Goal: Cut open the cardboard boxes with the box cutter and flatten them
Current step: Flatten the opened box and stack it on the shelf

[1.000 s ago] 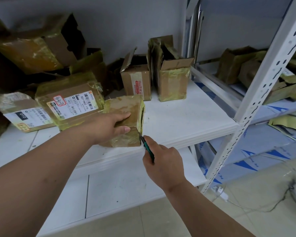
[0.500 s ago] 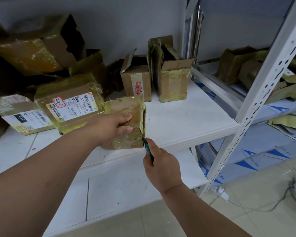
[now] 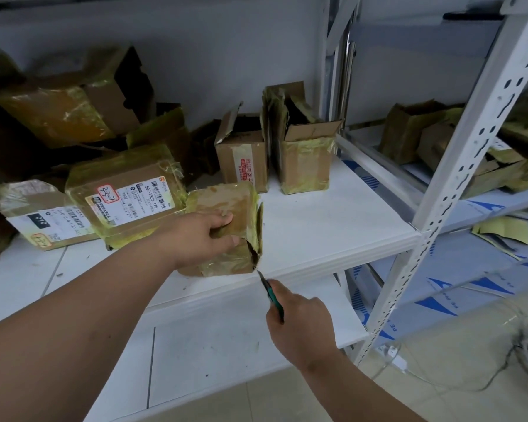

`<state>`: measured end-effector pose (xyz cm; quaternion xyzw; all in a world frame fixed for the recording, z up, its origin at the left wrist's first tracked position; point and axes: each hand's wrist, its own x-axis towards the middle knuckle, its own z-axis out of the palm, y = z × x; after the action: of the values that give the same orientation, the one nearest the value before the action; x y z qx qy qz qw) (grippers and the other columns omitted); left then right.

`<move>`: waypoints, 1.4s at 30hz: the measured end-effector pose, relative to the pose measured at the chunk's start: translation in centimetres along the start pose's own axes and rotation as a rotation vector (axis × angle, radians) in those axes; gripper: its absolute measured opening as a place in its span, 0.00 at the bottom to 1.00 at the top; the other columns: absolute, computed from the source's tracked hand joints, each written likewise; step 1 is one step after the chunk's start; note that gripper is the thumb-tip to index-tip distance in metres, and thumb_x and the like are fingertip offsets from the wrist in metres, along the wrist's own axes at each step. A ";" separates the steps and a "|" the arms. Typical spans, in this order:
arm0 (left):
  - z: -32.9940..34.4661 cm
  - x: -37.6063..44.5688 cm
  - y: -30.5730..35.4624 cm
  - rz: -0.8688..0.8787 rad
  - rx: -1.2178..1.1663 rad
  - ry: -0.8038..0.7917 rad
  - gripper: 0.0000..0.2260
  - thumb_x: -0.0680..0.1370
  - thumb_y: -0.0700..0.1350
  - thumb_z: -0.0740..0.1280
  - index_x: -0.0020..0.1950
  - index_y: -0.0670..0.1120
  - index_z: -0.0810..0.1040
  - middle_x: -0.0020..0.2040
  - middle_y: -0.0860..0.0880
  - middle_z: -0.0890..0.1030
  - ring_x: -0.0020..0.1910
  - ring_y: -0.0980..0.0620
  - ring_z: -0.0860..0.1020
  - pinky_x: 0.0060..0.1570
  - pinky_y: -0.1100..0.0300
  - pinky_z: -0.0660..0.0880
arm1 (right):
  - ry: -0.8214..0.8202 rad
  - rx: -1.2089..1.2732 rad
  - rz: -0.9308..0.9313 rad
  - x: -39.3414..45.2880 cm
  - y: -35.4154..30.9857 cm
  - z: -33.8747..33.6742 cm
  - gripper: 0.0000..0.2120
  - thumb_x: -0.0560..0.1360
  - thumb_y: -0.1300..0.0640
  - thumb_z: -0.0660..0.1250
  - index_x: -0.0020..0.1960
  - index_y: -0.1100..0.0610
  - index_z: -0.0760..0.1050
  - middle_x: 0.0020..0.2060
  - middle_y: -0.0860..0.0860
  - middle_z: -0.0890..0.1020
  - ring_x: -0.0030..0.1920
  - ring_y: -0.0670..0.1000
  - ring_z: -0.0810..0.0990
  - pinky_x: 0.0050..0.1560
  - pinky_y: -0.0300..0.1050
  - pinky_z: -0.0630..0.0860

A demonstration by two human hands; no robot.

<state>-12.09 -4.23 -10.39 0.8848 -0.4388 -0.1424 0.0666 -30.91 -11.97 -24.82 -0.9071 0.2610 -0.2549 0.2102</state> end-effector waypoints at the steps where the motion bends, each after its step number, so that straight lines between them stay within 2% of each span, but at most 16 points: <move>1: 0.1 -0.1 0.3 -0.030 -0.030 0.028 0.33 0.74 0.69 0.62 0.76 0.58 0.64 0.77 0.56 0.62 0.75 0.52 0.62 0.71 0.55 0.62 | 0.004 0.015 -0.010 -0.4 0.5 0.0 0.20 0.70 0.55 0.59 0.59 0.52 0.80 0.21 0.45 0.69 0.20 0.47 0.60 0.22 0.39 0.62; 4: 0.9 0.2 2.0 -0.140 0.026 0.128 0.39 0.67 0.77 0.59 0.72 0.56 0.68 0.70 0.51 0.70 0.64 0.47 0.73 0.59 0.49 0.74 | 0.053 0.094 0.025 0.0 1.6 -0.5 0.22 0.73 0.52 0.57 0.64 0.54 0.77 0.26 0.46 0.77 0.22 0.50 0.71 0.23 0.43 0.70; 7: 1.7 0.7 3.2 -0.190 0.111 0.192 0.39 0.67 0.75 0.63 0.71 0.53 0.66 0.68 0.50 0.70 0.61 0.45 0.73 0.57 0.46 0.75 | 0.075 0.125 0.069 1.9 1.7 -1.8 0.23 0.78 0.52 0.56 0.72 0.52 0.71 0.40 0.50 0.84 0.33 0.55 0.80 0.34 0.53 0.79; 10: 0.7 0.2 2.6 -0.099 -0.014 0.151 0.30 0.72 0.59 0.71 0.71 0.52 0.67 0.66 0.51 0.72 0.58 0.49 0.73 0.55 0.56 0.73 | -0.029 0.176 0.146 4.0 1.1 -3.9 0.24 0.83 0.54 0.55 0.78 0.49 0.59 0.56 0.53 0.83 0.50 0.59 0.81 0.51 0.54 0.78; 13: -1.4 -1.1 0.1 0.022 -0.003 -0.005 0.30 0.73 0.43 0.71 0.73 0.56 0.67 0.68 0.54 0.72 0.61 0.53 0.72 0.60 0.58 0.71 | -0.110 0.168 0.221 6.1 0.7 -5.3 0.24 0.84 0.56 0.53 0.79 0.50 0.56 0.63 0.54 0.78 0.59 0.59 0.78 0.59 0.54 0.74; 16: -2.1 -1.9 -3.6 0.004 0.081 -0.002 0.31 0.74 0.37 0.68 0.72 0.61 0.69 0.71 0.57 0.71 0.67 0.53 0.70 0.66 0.57 0.69 | -0.224 0.056 0.265 8.4 0.3 -5.1 0.25 0.83 0.57 0.53 0.80 0.51 0.54 0.62 0.56 0.75 0.58 0.58 0.77 0.57 0.52 0.74; 20: -1.0 -2.8 -6.5 0.097 0.125 0.121 0.27 0.79 0.39 0.66 0.72 0.62 0.68 0.75 0.59 0.66 0.74 0.55 0.63 0.74 0.59 0.58 | -0.292 -0.081 0.237 10.6 -0.2 -4.2 0.31 0.80 0.59 0.56 0.79 0.53 0.48 0.58 0.55 0.76 0.52 0.57 0.78 0.50 0.51 0.71; 22: -0.1 -3.0 -6.6 0.109 0.144 0.167 0.26 0.79 0.41 0.64 0.74 0.63 0.65 0.76 0.58 0.63 0.76 0.54 0.59 0.75 0.58 0.55 | -0.274 -0.151 0.219 11.6 -0.3 -4.1 0.27 0.78 0.61 0.57 0.75 0.54 0.55 0.52 0.52 0.78 0.46 0.56 0.76 0.47 0.50 0.67; 24: 0.6 -3.2 -6.2 0.084 0.190 0.200 0.27 0.79 0.48 0.65 0.76 0.61 0.62 0.77 0.58 0.61 0.76 0.53 0.58 0.74 0.58 0.55 | -0.293 -0.303 0.172 12.6 -0.4 -4.2 0.21 0.76 0.61 0.58 0.68 0.53 0.63 0.47 0.50 0.78 0.45 0.55 0.76 0.48 0.49 0.64; 26: 1.1 -3.4 -5.6 0.056 0.273 0.220 0.31 0.76 0.56 0.68 0.77 0.59 0.59 0.77 0.57 0.60 0.75 0.51 0.60 0.72 0.56 0.60 | -0.327 -0.465 0.113 13.1 -0.2 -4.3 0.20 0.74 0.59 0.58 0.65 0.50 0.68 0.49 0.49 0.79 0.50 0.55 0.78 0.53 0.50 0.64; 28: 1.3 -3.4 -5.2 0.043 0.318 0.251 0.33 0.75 0.59 0.68 0.76 0.59 0.59 0.75 0.56 0.61 0.71 0.50 0.63 0.68 0.55 0.67 | -0.278 -0.519 0.063 13.1 0.2 -4.0 0.18 0.75 0.57 0.58 0.64 0.49 0.72 0.56 0.50 0.78 0.58 0.57 0.76 0.63 0.53 0.65; 31: 1.4 -3.3 -5.1 0.033 0.313 0.292 0.30 0.76 0.59 0.68 0.75 0.58 0.61 0.71 0.55 0.63 0.65 0.50 0.67 0.61 0.56 0.71 | -0.087 -0.247 -0.012 12.3 -0.3 -3.2 0.19 0.76 0.53 0.58 0.64 0.50 0.77 0.58 0.52 0.79 0.59 0.58 0.76 0.65 0.54 0.62; 34: 1.4 -3.2 -5.0 0.023 0.321 0.291 0.30 0.76 0.60 0.67 0.75 0.59 0.61 0.70 0.54 0.64 0.65 0.50 0.68 0.60 0.55 0.71 | -0.199 -0.003 -0.013 11.0 -1.5 -2.7 0.22 0.77 0.47 0.55 0.68 0.48 0.74 0.58 0.49 0.80 0.60 0.52 0.77 0.67 0.52 0.64; 37: 1.2 -3.1 -4.6 -0.010 0.319 0.268 0.31 0.75 0.64 0.66 0.75 0.60 0.61 0.70 0.54 0.64 0.65 0.50 0.68 0.59 0.55 0.72 | -0.275 0.159 0.097 10.4 -1.9 -3.2 0.19 0.79 0.48 0.64 0.69 0.47 0.73 0.52 0.44 0.81 0.53 0.49 0.78 0.67 0.51 0.69; 40: 1.5 -2.7 -3.9 -0.043 0.324 0.277 0.32 0.72 0.68 0.65 0.73 0.60 0.62 0.69 0.53 0.65 0.65 0.49 0.68 0.59 0.53 0.73 | -0.401 0.116 0.127 10.5 -2.5 -3.7 0.21 0.74 0.46 0.71 0.64 0.41 0.70 0.46 0.38 0.77 0.49 0.45 0.72 0.69 0.46 0.62; 42: 1.9 -2.4 -3.5 -0.055 0.367 0.272 0.33 0.70 0.68 0.68 0.71 0.59 0.62 0.68 0.52 0.65 0.65 0.47 0.67 0.60 0.51 0.72 | -0.382 0.087 0.132 10.4 -3.0 -3.2 0.21 0.72 0.49 0.72 0.60 0.41 0.67 0.46 0.39 0.77 0.53 0.47 0.75 0.69 0.49 0.59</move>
<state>-11.45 -0.18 -12.55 0.9047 -0.4200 0.0585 -0.0408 -24.01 -16.54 -17.11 -0.9099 0.2641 -0.0747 0.3111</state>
